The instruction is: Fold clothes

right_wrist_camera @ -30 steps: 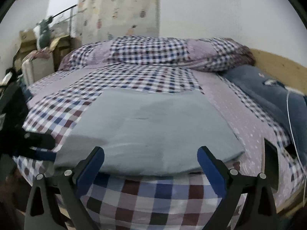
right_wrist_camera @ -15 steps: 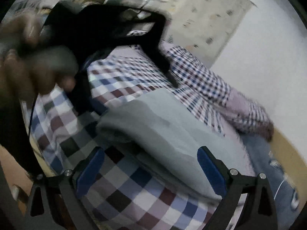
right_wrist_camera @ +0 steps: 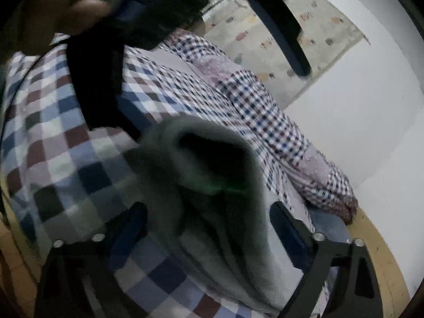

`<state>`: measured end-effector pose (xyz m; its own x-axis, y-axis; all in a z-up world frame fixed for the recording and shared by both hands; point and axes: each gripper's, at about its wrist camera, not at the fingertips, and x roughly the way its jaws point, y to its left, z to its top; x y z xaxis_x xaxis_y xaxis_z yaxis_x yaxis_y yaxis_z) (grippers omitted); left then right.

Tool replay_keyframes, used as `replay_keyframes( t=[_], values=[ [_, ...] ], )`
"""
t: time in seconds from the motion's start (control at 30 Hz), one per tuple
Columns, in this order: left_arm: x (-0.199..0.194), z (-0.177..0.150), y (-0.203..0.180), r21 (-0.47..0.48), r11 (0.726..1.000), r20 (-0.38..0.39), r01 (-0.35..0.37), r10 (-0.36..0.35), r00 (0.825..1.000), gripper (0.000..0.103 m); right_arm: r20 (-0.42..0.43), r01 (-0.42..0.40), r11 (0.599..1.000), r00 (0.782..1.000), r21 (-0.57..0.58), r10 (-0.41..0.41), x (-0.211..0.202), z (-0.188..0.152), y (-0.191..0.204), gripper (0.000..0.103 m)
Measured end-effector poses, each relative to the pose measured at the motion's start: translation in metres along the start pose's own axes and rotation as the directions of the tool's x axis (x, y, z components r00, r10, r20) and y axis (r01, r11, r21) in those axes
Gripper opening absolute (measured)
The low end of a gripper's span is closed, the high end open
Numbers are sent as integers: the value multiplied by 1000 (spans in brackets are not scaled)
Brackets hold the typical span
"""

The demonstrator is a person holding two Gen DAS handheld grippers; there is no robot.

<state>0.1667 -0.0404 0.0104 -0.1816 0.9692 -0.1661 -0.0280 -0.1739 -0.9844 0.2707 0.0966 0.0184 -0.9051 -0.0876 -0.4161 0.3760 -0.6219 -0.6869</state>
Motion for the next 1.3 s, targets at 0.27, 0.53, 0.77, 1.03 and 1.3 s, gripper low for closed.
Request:
replay_keyframes(
  t=[0.27,0.53,0.77,1.03,1.3],
  values=[
    [5,2,19,-63,996,21,-70,71,997,102,6,-49,995,999,88,49,7,4,-20,34],
    [24,27,11,-22,995,49,-95,96,994,102,28,-91,983,996,159,88,-1,0,-40,31],
    [43,58,5,42,985,-1,-165,165,986,98,49,-120,965,993,231,112,-2,0,-62,30],
    [48,83,14,82,964,-43,-255,259,965,34,6,-302,904,949,301,315,10,-8,-76,37],
    [53,85,18,90,963,-48,-254,259,965,29,47,-530,693,809,488,585,12,-46,-156,80]
  ],
)
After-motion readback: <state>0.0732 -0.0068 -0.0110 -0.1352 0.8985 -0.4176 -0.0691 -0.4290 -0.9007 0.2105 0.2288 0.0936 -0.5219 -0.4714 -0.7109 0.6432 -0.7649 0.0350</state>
